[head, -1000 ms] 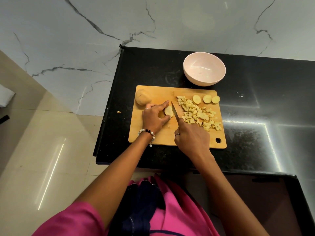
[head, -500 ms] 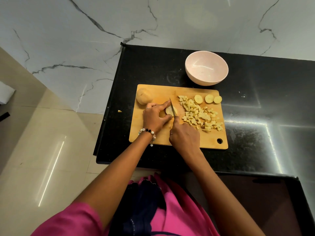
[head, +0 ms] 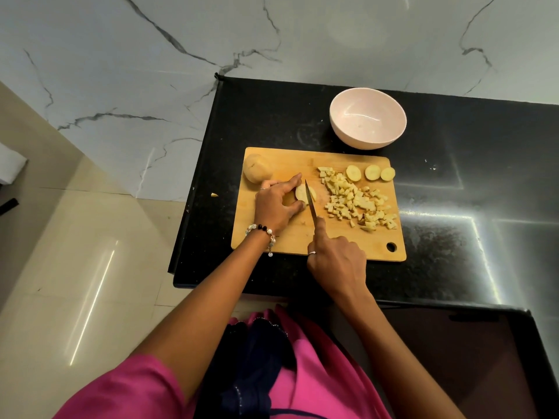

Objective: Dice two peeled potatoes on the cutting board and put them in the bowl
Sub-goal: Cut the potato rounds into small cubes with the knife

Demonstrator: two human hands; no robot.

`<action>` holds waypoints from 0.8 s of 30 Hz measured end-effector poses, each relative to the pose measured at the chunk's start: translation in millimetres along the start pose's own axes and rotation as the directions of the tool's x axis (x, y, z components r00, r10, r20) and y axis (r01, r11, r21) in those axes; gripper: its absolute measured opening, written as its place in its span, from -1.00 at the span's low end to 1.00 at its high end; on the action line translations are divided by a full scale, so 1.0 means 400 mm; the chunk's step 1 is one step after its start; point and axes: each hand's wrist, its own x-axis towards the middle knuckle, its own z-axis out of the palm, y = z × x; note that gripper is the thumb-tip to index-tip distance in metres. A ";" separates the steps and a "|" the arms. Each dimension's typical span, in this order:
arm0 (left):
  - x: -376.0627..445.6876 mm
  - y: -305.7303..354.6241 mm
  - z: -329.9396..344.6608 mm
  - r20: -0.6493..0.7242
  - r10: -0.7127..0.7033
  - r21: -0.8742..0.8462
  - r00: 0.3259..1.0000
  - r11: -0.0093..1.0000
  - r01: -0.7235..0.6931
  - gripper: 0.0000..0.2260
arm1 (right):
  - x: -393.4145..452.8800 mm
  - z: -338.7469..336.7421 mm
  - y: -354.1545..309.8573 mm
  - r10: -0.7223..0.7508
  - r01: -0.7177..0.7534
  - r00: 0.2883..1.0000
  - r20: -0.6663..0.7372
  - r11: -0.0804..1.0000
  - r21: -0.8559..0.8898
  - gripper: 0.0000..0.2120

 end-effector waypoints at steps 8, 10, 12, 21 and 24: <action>-0.005 0.006 -0.008 -0.058 0.061 -0.028 0.996 0.998 -0.063 -0.44 | 0.072 0.014 -0.019 -0.004 0.002 1.000 -0.023 0.998 -0.055 -0.47; -0.003 0.006 -0.005 -0.073 0.065 -0.024 0.995 0.997 -0.067 -0.44 | 0.088 0.022 -0.027 -0.006 0.003 0.999 -0.034 0.996 -0.087 -0.47; -0.003 0.007 -0.001 -0.083 0.073 -0.030 0.994 0.997 -0.075 -0.45 | 0.098 0.030 -0.031 -0.009 0.004 0.999 -0.044 0.994 -0.106 -0.47; -0.005 0.003 0.004 -0.109 0.101 -0.023 0.989 0.994 -0.105 -0.47 | -0.022 0.048 -0.021 -0.007 0.013 0.998 0.063 0.994 -0.105 -0.40; -0.004 0.002 0.002 -0.094 0.103 -0.018 0.990 0.994 -0.105 -0.46 | -0.018 0.025 -0.013 0.004 -0.002 0.999 0.039 0.999 -0.051 -0.43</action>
